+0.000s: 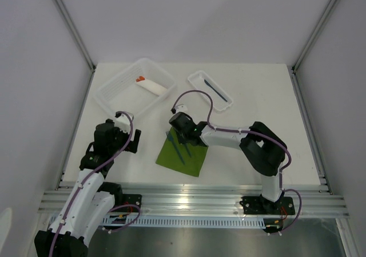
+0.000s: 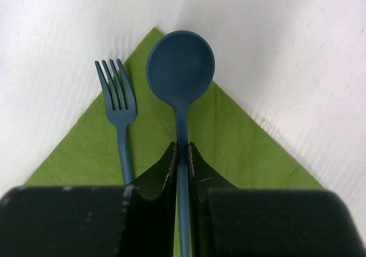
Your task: Place the utensils on the paper napkin and roll it up
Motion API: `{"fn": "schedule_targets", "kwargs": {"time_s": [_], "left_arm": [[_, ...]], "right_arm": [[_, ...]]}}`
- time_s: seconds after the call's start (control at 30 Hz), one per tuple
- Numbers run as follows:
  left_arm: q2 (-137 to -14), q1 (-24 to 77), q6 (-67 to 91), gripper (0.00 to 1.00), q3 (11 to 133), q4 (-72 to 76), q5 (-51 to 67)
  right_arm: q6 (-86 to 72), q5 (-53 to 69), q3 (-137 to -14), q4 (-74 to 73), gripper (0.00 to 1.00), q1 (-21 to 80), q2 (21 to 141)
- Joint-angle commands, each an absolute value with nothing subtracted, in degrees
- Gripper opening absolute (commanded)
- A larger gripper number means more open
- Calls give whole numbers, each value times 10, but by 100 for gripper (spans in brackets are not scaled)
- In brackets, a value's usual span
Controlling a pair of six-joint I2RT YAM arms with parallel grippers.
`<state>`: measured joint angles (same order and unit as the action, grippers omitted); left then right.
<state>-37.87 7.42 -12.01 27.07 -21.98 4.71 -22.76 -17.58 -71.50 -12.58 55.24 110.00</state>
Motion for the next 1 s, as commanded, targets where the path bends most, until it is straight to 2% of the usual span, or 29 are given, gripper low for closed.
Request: {"fn": "schedule_targets", "kwargs": {"time_s": [0.0,0.97], "left_arm": [[-379,70,-117,99,272,-207,55],[-377,71,-119,99,270,-207,59]], "right_arm": [[-253,-178,-733,-130,0,556,1113],[-287,-187,-750,-159,0,555,1135]]}}
